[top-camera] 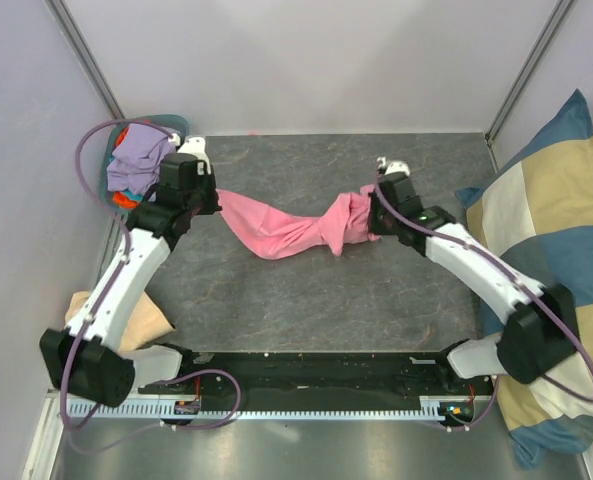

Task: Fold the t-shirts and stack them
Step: Flatten the tshirt out

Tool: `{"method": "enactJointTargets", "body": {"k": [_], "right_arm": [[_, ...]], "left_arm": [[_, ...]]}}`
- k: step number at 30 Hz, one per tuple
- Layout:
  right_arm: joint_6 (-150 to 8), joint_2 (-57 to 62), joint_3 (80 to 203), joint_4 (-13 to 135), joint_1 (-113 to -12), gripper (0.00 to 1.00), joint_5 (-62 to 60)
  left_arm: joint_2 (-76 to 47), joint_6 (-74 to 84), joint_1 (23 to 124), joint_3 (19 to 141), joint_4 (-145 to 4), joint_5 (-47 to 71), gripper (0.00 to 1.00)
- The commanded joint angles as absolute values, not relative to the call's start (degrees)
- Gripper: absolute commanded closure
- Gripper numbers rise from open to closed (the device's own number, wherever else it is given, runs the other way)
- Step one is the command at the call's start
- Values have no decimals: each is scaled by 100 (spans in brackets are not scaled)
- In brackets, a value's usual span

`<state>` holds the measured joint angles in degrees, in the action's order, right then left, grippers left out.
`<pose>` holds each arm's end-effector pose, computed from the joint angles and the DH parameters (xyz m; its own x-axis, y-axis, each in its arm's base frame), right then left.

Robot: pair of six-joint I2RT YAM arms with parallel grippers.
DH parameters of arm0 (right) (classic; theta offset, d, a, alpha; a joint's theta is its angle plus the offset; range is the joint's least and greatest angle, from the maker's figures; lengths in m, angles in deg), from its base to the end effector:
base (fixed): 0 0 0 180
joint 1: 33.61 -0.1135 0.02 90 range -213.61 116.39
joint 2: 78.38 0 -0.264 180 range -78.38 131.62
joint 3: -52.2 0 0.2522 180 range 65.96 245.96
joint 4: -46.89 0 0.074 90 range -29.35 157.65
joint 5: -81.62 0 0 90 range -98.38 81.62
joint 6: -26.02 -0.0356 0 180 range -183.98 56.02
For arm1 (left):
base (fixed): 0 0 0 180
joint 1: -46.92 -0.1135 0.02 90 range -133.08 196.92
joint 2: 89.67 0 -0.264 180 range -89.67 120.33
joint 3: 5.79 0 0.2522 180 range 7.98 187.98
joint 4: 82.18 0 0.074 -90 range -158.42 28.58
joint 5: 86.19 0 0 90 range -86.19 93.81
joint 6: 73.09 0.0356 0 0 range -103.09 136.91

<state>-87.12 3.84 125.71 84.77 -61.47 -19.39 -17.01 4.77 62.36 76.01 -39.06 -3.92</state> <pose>0.2759 0.1381 0.2577 -0.7252 0.0530 -0.6864 -0.0627 0.9878 0.1425 0.2721 -0.0702 0.3445 -0.5596 -0.0616 -0.8265 0.0395 0.9941 -0.1009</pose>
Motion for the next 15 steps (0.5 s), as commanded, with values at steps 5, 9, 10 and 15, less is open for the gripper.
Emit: {"method": "enactJointTargets", "body": {"k": [5, 9, 10, 15], "right_arm": [[-8402, -1685, 14505, 10028, -6138, 100, -3184], [-8376, -1993, 14840, 10327, -6147, 100, -3317], [-8376, -2002, 14849, 10380, -6147, 100, -3343], [-8463, -2168, 14840, 10635, -6147, 100, -2782]], "left_arm": [[-3385, 443, 6169, 8495, -2941, -103, 98], [-3877, 364, 6160, 8664, -2484, -155, 98], [-3913, 372, 6169, 8646, -2431, -182, 98], [-4142, 285, 6160, 8725, -2088, -33, 98]]}}
